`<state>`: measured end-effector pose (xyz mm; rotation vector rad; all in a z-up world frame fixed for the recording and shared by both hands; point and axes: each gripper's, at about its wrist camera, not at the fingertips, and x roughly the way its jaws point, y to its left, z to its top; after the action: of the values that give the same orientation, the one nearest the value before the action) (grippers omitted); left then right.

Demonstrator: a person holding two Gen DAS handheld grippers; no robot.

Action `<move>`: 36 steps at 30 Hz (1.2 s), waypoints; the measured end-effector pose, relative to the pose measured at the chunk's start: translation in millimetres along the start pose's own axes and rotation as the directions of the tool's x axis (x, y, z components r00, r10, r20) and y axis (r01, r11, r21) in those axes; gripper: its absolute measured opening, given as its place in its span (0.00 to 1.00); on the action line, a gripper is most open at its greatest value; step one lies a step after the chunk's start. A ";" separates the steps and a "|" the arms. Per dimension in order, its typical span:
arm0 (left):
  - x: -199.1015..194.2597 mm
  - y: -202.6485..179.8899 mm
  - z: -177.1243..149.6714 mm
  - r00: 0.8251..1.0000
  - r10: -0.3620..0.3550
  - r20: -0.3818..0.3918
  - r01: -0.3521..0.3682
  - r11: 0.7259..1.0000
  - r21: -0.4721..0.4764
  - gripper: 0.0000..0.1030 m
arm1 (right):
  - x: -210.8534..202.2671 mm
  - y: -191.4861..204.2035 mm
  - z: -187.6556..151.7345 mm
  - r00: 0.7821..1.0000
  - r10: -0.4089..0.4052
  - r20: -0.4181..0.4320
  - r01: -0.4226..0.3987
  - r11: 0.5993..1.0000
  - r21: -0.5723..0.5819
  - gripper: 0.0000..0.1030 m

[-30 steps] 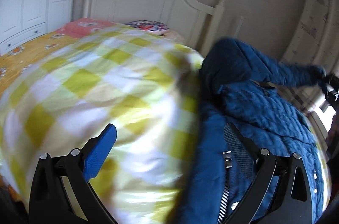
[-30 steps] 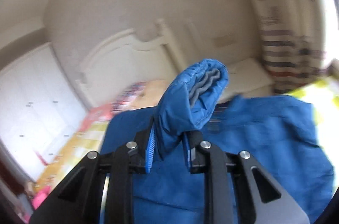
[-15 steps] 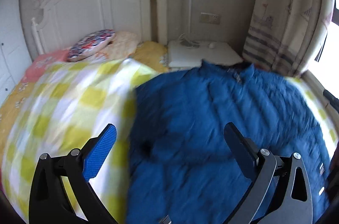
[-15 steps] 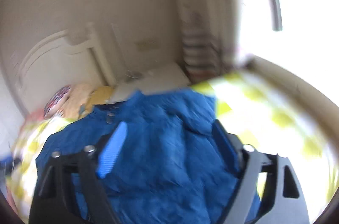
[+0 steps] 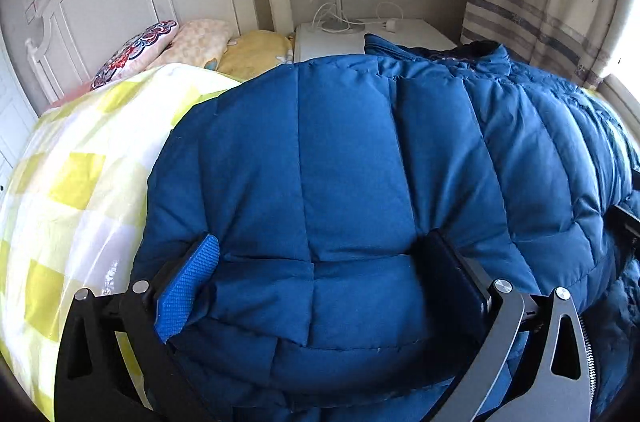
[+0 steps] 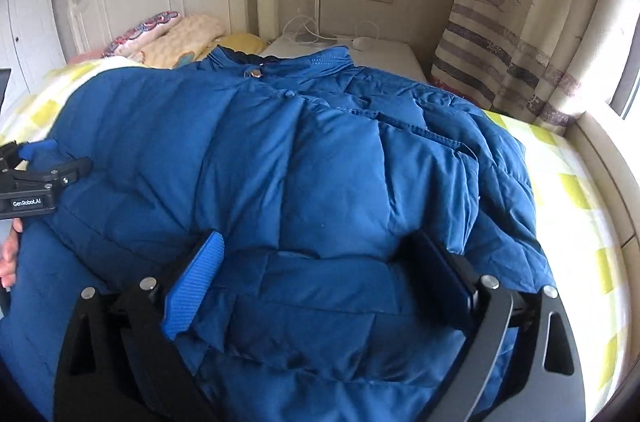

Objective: Fold large clothes

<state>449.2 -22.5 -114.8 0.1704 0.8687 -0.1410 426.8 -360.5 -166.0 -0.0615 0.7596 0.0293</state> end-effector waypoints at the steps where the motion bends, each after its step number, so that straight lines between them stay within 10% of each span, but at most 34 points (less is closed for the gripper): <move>1: -1.5 -1.5 0.1 1.000 0.006 0.001 -0.006 1.000 0.004 0.96 | 1.8 -2.5 0.5 1.000 0.003 0.003 -0.003 1.000 0.005 0.93; 9: -44.1 -4.6 28.9 0.992 0.029 0.125 -0.029 1.000 0.002 0.95 | -52.7 -2.5 22.8 0.992 0.008 0.129 -0.014 0.999 0.047 0.91; 15: 16.6 -12.4 38.9 0.999 0.040 -0.014 -0.039 0.999 0.021 0.96 | 23.4 2.2 38.1 0.999 -0.031 -0.041 0.030 0.999 -0.015 0.98; 25: 18.7 -9.4 30.6 0.999 0.037 0.034 -0.038 0.999 0.020 0.96 | 7.1 -24.4 68.4 0.995 -0.086 0.039 0.084 0.995 0.053 0.98; 32: 18.9 -8.6 29.5 0.999 0.042 0.034 -0.043 0.999 0.023 0.96 | 58.2 -65.0 62.3 0.993 0.043 -0.109 -0.022 0.983 0.181 0.98; 36: 19.1 -9.1 29.2 0.998 0.048 0.033 -0.049 0.998 0.025 0.96 | 35.6 -56.0 66.7 0.994 -0.066 -0.091 0.082 0.979 0.186 0.98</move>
<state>481.4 -38.4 -111.8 0.2130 0.8303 -0.1098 501.2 -411.8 -139.7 0.0914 0.8409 -0.1170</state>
